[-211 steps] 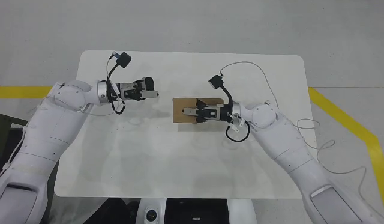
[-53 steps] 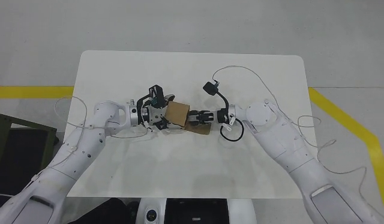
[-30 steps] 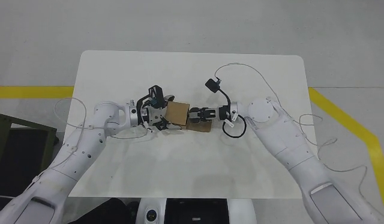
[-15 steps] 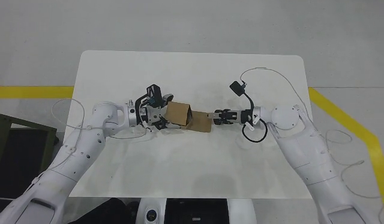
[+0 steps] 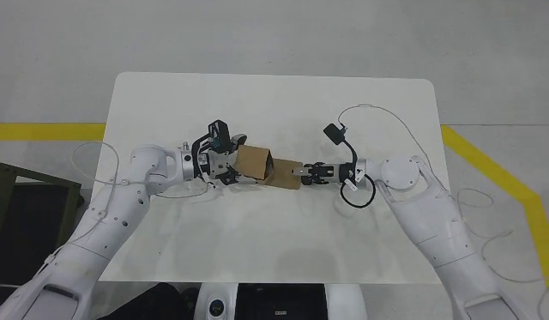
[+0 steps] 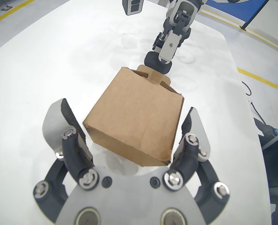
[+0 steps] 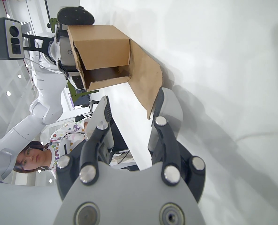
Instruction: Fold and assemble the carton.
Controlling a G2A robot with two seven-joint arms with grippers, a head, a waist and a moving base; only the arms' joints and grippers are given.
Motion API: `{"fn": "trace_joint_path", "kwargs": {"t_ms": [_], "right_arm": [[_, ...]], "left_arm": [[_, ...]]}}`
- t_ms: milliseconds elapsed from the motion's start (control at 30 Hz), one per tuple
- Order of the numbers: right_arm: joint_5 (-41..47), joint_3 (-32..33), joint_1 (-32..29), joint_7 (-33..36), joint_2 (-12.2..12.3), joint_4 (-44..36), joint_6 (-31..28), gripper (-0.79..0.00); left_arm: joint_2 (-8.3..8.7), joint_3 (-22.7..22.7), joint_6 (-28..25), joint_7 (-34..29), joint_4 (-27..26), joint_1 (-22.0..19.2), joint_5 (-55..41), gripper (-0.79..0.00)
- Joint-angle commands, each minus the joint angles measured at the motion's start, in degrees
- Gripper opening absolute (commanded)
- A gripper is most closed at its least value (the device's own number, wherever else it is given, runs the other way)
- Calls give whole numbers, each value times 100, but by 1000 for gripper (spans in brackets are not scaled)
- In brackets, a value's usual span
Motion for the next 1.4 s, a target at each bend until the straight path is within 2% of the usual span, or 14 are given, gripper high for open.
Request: {"fn": "trace_joint_path", "kwargs": {"t_ms": [0, 300, 800, 1133, 1367], "right_arm": [[72, -76, 51, -12, -26, 90, -23, -428], [476, -370, 296, 52, -147, 338, -212, -419], [876, -805, 636, 113, -334, 264, -523, -406], [1064, -998, 779, 48, -442, 520, -740, -366], [1313, -954, 747, 27, -465, 682, -935, -409]], "left_arm": [[-3, -10, -15, -7, -1, 4, -9, 0], [-12, -72, -81, -54, 0, 17, 11, 0], [-38, -98, -135, -145, -19, 61, 8, 0], [-38, -84, -135, -239, -12, 78, -23, 0], [-34, -54, -135, -290, -19, 80, -60, 0]]}}
